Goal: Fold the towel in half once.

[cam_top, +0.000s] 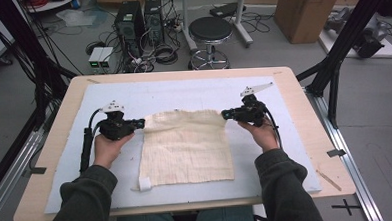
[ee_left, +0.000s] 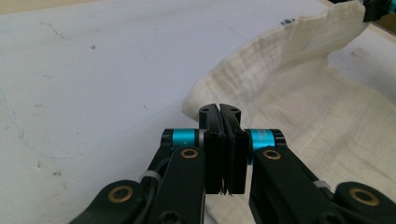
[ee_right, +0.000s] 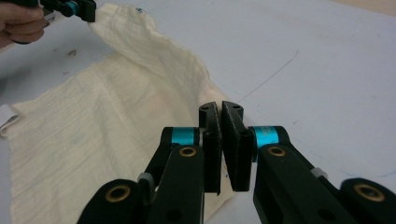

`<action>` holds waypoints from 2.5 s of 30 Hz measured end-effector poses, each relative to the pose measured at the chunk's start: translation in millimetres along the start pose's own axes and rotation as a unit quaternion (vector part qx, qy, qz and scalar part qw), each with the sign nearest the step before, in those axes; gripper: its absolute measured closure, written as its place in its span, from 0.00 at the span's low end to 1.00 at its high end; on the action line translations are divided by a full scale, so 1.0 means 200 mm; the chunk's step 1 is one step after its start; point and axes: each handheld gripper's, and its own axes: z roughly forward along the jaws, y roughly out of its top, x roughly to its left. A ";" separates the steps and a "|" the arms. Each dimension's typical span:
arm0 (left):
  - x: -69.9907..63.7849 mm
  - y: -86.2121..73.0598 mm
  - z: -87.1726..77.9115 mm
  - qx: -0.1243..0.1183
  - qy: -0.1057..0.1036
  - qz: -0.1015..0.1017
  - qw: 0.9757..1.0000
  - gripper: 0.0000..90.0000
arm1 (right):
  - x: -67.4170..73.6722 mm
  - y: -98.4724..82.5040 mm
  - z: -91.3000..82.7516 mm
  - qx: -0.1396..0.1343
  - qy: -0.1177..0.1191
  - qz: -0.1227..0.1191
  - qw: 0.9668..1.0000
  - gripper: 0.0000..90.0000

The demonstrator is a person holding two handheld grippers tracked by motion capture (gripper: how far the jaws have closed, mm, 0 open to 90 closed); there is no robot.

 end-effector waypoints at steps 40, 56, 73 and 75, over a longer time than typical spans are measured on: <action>-0.12 -0.16 -0.11 0.027 -0.022 0.037 0.999 0.98 | 0.15 -0.17 -0.08 0.022 0.027 -0.030 0.999 0.96; -0.19 -0.23 -0.13 0.054 -0.025 0.069 0.996 0.98 | 0.22 -0.27 -0.09 0.024 0.038 -0.040 0.998 0.96; -0.25 -0.34 -0.19 0.066 -0.040 0.085 0.993 0.96 | 0.29 -0.41 -0.11 0.044 0.047 -0.043 0.997 0.96; -0.25 -0.35 -0.20 0.066 -0.045 0.085 0.993 0.95 | 0.30 -0.42 -0.11 0.048 0.049 -0.040 0.997 0.95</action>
